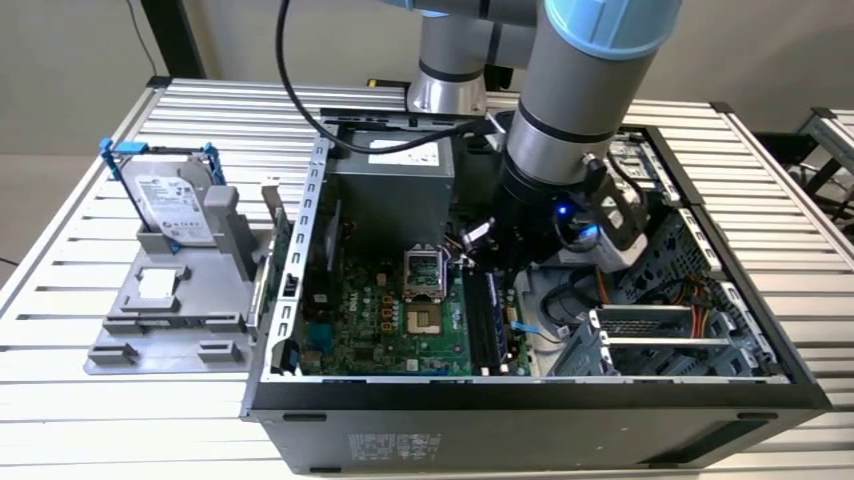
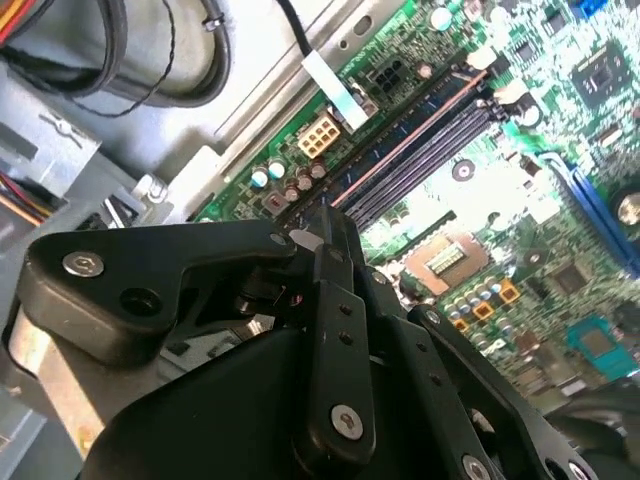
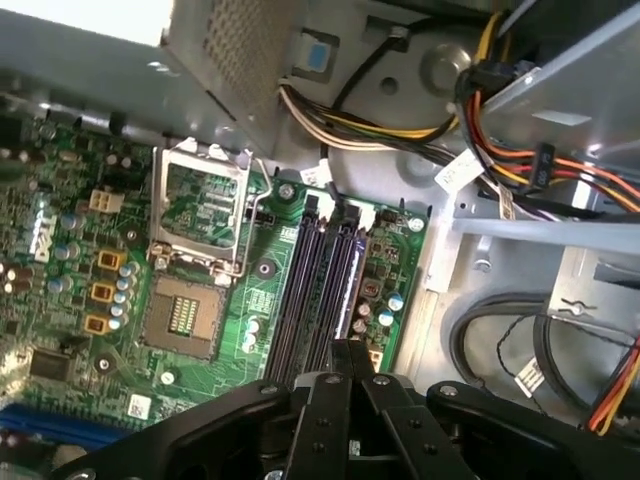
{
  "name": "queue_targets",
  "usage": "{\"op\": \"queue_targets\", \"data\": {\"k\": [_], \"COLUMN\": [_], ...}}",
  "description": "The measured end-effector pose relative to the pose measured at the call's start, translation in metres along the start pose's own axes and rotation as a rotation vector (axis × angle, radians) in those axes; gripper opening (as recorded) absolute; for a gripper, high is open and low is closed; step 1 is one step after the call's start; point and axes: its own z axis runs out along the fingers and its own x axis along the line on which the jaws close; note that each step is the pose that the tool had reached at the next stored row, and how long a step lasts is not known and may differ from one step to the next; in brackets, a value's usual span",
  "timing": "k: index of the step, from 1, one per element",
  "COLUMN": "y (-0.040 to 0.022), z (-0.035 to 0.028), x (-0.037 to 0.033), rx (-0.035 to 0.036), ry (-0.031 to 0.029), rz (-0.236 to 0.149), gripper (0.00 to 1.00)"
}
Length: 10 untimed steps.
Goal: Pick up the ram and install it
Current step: 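Press down the ram until it locks into place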
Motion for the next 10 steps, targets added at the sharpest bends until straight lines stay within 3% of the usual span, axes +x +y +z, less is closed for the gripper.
{"op": "queue_targets", "data": {"k": [10], "y": [0.0000], "z": [0.0000], "x": [-0.0001], "rx": [0.0006], "ry": [-0.0006], "rz": [-0.174], "gripper": [0.00]}}
